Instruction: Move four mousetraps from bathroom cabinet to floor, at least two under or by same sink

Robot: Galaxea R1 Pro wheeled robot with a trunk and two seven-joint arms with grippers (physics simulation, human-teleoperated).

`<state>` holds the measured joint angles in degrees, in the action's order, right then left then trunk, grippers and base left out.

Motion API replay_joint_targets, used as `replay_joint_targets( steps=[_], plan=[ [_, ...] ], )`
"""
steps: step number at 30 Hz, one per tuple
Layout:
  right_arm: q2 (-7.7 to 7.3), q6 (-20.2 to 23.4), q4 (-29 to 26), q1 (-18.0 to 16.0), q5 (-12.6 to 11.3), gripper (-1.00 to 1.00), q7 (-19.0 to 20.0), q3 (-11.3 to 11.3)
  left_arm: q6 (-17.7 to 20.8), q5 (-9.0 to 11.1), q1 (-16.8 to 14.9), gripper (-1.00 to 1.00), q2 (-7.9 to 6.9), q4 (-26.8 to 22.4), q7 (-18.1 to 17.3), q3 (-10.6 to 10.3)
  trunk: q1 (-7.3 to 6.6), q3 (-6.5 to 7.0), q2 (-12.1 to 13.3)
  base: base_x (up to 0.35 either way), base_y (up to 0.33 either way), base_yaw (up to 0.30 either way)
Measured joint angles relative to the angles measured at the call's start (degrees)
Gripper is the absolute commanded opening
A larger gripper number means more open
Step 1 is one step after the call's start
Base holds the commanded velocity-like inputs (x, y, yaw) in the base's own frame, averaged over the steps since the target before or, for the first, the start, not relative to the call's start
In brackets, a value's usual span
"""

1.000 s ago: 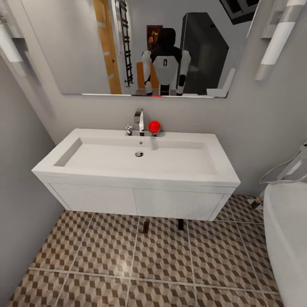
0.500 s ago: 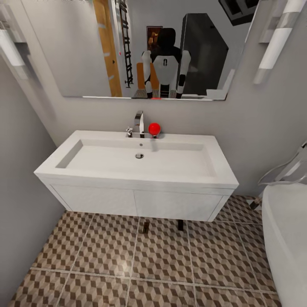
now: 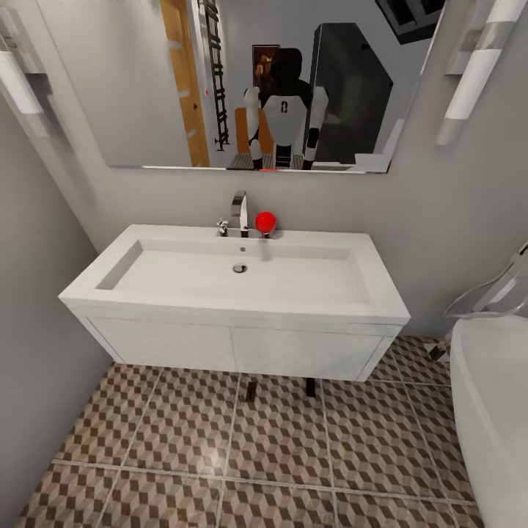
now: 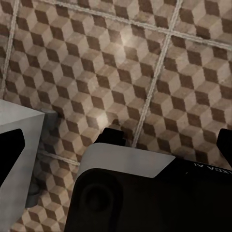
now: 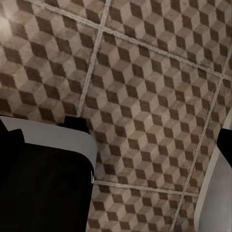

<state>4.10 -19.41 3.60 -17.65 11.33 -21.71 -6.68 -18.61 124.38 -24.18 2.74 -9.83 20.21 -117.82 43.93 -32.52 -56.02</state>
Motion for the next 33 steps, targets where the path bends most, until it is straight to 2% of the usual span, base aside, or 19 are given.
replay_joint_targets(
  steps=[10,14,23,33],
  plan=[
    [0.66,-0.27,-0.35,0.00,0.20,1.00,0.24,0.05,0.00,0.00,-0.01,1.00,0.01,0.00,0.00,0.00,0.00,0.00,0.00,0.000,0.000,0.000],
    [1.66,-0.14,-0.05,0.02,0.08,1.00,1.91,0.09,0.00,0.01,0.01,1.00,0.01,0.00,0.00,0.00,0.00,0.00,0.00,0.000,0.000,0.000],
    [1.72,-0.28,0.09,0.50,-0.04,1.00,2.46,0.17,0.00,0.00,0.00,1.00,0.00,-0.01,0.00,0.00,0.00,0.04,0.00,0.000,0.000,0.000],
    [1.76,-0.60,0.07,1.13,-0.16,1.00,2.49,0.18,0.00,-0.01,0.00,1.00,-0.01,-0.01,0.01,0.00,0.00,0.82,0.00,0.000,0.000,-0.008]
  ],
)
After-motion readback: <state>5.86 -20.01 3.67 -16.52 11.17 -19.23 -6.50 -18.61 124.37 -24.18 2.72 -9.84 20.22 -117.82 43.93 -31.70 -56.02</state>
